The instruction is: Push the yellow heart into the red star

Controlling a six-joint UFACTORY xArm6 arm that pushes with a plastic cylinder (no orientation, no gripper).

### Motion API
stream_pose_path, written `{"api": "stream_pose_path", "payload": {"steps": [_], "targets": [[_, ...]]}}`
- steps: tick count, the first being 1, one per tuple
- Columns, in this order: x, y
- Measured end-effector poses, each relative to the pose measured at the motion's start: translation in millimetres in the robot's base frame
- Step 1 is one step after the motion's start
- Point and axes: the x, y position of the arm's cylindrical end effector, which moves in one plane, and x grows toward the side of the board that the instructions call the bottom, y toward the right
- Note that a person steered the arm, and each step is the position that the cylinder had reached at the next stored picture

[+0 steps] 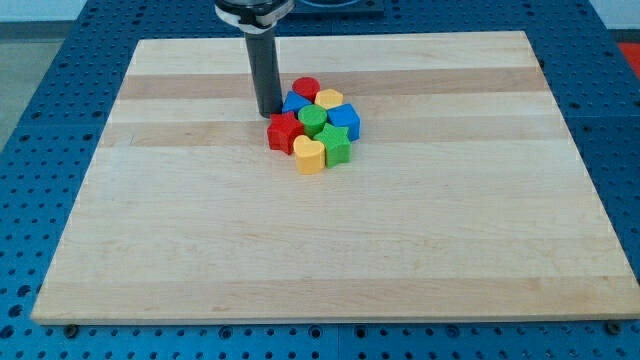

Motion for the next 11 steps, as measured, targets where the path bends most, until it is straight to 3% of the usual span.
{"api": "stream_pose_path", "payload": {"steps": [1,3,4,8,11], "targets": [[-16,-27],[-98,-16],[-98,28],[-36,31],[-37,31]]}}
